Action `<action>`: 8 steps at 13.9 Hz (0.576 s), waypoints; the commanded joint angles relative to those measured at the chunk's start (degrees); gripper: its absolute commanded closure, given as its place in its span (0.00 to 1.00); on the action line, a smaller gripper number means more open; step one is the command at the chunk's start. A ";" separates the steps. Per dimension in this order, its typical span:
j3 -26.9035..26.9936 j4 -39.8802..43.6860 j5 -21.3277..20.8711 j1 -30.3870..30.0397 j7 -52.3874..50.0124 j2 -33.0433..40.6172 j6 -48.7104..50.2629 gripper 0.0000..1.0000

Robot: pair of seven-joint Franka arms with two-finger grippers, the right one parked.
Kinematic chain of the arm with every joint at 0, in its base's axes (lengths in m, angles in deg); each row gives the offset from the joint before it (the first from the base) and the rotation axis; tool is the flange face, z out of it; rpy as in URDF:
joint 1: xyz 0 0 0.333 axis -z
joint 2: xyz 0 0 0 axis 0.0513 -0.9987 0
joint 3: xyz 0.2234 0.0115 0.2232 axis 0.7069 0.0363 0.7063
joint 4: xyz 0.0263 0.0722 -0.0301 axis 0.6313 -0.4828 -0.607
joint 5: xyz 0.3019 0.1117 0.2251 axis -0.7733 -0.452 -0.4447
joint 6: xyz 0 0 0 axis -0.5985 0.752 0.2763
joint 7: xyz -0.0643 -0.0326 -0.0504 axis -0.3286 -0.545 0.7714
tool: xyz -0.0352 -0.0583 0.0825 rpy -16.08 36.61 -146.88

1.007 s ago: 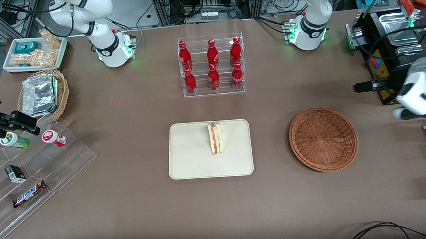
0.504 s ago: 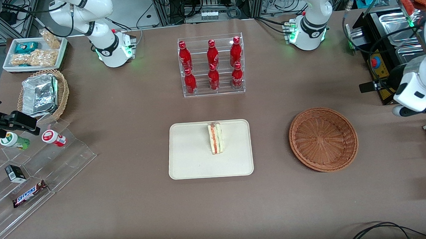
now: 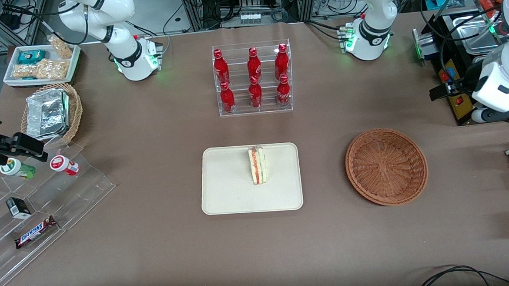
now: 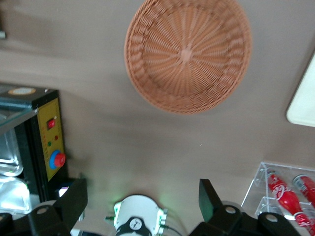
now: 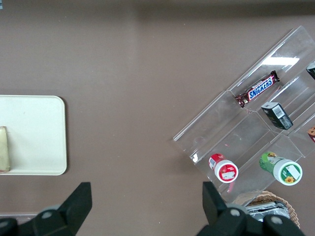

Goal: Place sandwich from basket to tray

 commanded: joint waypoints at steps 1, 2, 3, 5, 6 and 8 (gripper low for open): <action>-1.25 -0.79 1.32 0.01 -0.09 3.62 -5.09 0.00; -1.61 -0.88 1.23 -0.07 -0.18 4.76 -4.93 0.00; -1.70 -1.06 1.32 -0.16 -0.70 6.16 -3.19 0.00; -2.14 0.43 0.97 0.10 -0.09 5.74 0.42 0.00; -2.66 0.09 -0.08 0.19 -0.01 6.09 0.43 0.00; -3.19 0.35 -2.72 0.02 4.10 6.44 0.08 0.00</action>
